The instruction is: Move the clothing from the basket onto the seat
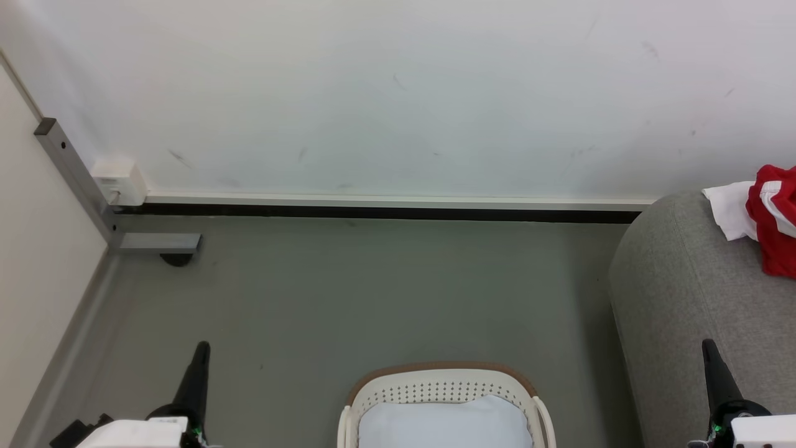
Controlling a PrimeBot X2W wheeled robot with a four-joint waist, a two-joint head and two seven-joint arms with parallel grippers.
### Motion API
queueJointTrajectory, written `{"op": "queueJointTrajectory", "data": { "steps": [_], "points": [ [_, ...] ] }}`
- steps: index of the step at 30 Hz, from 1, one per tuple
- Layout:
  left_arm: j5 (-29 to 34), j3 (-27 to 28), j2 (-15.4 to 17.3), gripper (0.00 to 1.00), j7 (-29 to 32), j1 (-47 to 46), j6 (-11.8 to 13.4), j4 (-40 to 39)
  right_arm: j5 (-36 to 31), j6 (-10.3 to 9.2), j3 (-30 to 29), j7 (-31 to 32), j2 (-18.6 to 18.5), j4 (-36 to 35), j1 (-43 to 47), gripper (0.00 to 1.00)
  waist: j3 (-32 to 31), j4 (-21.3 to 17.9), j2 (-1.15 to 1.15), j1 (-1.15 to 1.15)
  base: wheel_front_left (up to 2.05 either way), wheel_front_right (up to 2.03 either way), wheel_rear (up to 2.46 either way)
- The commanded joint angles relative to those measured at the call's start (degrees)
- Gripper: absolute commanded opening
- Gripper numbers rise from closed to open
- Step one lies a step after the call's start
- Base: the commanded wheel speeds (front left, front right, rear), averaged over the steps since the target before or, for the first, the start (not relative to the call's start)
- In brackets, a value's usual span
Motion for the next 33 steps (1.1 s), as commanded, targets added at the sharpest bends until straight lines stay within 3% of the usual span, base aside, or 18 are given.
{"op": "queueJointTrajectory", "data": {
  "steps": [1, 22, 33],
  "points": [
    [-1.5, 0.4, 0.0, 0.00, 0.5, -0.7, -0.2, -0.7, 1.6, -0.10, -0.2, 0.5, -0.6, -0.5, -0.6, 0.00, 0.0, 0.0, 0.00, 0.00, 0.00, 0.00, 0.00],
    [-9.1, 2.0, -0.4, 0.00, 2.6, -0.5, -0.2, -2.1, 9.9, -0.12, -0.9, 2.5, -0.6, -1.7, -1.1, 0.00, 0.4, 0.3, 0.00, 0.00, 0.00, 0.00, 0.00],
    [-9.1, 2.0, -0.4, 0.00, 2.6, -0.5, -0.2, -2.1, 9.7, -0.12, -0.8, 2.6, -0.6, -1.6, -1.1, 0.00, 0.4, 0.3, 0.00, 0.00, 0.00, 0.00, 0.00]
  ]
}}
